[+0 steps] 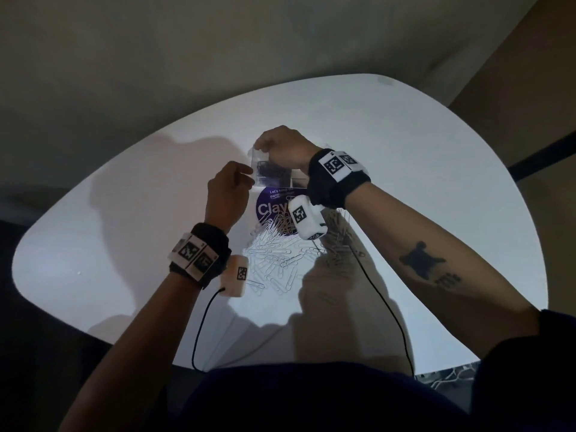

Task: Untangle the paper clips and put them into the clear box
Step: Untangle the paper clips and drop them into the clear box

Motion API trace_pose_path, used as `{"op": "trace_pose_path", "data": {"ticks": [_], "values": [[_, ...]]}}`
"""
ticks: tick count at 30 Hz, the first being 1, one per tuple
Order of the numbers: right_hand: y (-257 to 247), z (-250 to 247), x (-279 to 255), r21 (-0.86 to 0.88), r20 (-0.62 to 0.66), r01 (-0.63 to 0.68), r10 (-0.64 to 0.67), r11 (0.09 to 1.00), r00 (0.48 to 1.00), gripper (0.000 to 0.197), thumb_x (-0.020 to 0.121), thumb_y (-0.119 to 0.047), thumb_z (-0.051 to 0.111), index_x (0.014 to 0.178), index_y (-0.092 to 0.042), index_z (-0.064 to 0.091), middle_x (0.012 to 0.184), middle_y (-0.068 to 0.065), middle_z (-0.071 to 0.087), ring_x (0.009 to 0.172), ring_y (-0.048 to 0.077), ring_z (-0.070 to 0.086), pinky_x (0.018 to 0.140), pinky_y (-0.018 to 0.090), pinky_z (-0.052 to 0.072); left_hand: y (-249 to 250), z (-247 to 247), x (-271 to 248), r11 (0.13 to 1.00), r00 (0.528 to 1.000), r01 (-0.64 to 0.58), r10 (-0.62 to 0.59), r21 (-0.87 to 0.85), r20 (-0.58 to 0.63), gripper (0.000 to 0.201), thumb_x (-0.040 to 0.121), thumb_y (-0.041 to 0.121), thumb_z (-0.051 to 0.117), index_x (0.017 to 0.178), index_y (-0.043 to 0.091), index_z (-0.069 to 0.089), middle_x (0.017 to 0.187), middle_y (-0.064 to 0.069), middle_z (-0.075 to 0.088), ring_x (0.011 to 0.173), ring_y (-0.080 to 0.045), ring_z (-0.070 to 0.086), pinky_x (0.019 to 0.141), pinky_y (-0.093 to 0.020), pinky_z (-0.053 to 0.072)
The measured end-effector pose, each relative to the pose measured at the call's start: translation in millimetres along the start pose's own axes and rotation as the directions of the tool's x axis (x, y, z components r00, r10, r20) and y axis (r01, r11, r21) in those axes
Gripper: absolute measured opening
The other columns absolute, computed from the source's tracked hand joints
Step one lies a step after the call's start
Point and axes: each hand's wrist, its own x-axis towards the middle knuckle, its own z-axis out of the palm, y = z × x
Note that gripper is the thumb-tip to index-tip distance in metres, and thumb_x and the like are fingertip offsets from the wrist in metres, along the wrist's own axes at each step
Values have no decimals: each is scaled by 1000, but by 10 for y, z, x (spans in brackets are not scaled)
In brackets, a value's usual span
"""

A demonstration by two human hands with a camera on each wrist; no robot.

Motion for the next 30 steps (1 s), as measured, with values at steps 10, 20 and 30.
{"op": "trace_pose_path", "data": {"ticks": [10,20,30], "values": [[690,-140,-858,355,-323,10,112,935,940,12,90,-3,61,96,-9,69,82,2,70,63,10,65,58,18,51,-156,431,-136,833,962,-263,192,486,192,24,90,11,48,98,12,71,96,-8,66,81,-24,60,67,-28,38],[1432,138,-1436,28,-322,-142,144,989,936,14,79,-1,62,80,-13,70,66,-24,62,70,-7,61,69,13,46,-131,573,-106,714,929,-369,279,595,242,11,90,4,55,83,5,64,90,-13,65,70,-32,63,58,-35,44],[1493,268,-1454,-206,-224,-201,154,958,962,20,78,-9,56,86,-21,69,84,0,71,84,24,63,74,37,53,-198,597,-61,702,934,-339,170,627,314,14,93,14,47,81,6,47,82,-7,46,79,-21,46,64,-33,39]]}}
